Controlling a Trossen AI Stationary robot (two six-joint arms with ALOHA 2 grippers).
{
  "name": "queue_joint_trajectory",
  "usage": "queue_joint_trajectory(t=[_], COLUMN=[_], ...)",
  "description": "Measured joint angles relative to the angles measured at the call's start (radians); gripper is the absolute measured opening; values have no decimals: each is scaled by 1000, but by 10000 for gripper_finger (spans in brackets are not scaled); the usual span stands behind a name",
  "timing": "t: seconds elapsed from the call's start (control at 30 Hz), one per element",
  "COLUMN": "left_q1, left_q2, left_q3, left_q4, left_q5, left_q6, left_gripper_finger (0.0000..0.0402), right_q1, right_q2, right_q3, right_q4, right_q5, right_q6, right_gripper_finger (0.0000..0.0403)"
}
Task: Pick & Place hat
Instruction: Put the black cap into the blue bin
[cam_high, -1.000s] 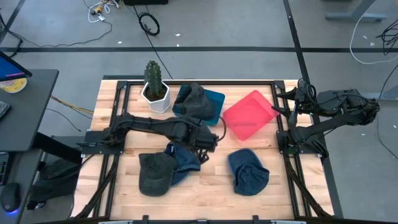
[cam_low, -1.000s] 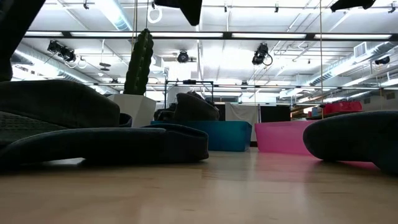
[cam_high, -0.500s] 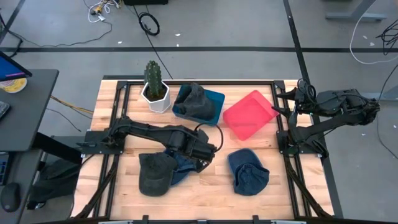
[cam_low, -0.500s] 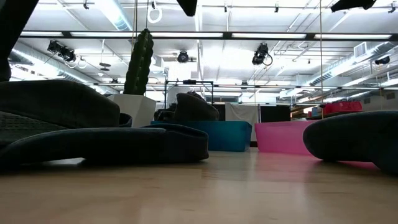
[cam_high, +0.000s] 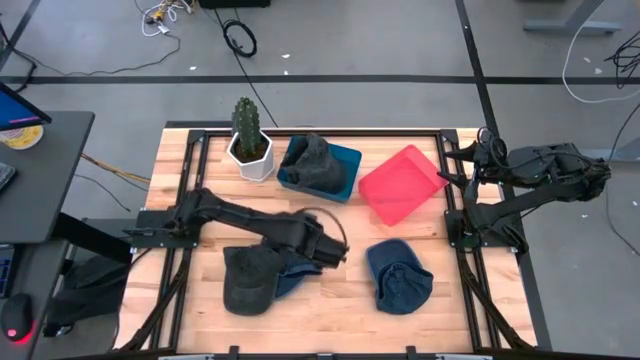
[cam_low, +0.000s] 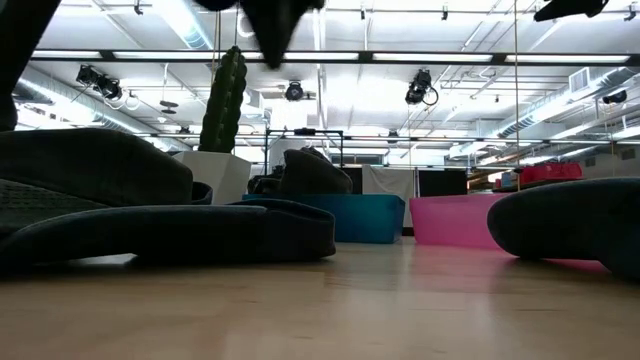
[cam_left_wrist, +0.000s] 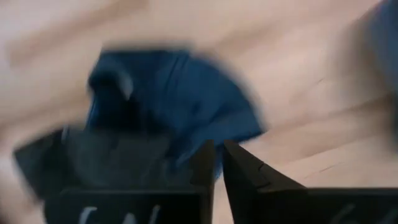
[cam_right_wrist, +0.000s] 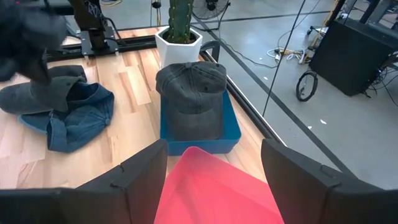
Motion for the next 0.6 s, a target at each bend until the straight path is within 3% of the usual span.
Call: queue_joint_trajectory(t=[0.17, 0.27, 0.37, 0.47, 0.6], left_q1=[-57, -111, -173, -240, -233], left_q2=[-17, -61, -133, -232, -304], left_q3=[-155, -205, -238, -295, -392], left_q4=[-1, 0, 2, 0, 0], left_q5=[197, 215, 140, -28, -121], left_q6=[-116, -252, -444, -687, -699], left_gripper_finger=[90, 127, 164, 193, 207], right_q1=[0, 0, 0, 0, 0], right_q2=[0, 0, 0, 0, 0], right_q3=[0, 0, 0, 0, 0], right_q4=[0, 1, 1, 2, 6], right_q5=[0, 0, 0, 0, 0], right_q6=[-16, -19, -23, -27, -27], right_gripper_finger=[262, 262, 262, 262, 262])
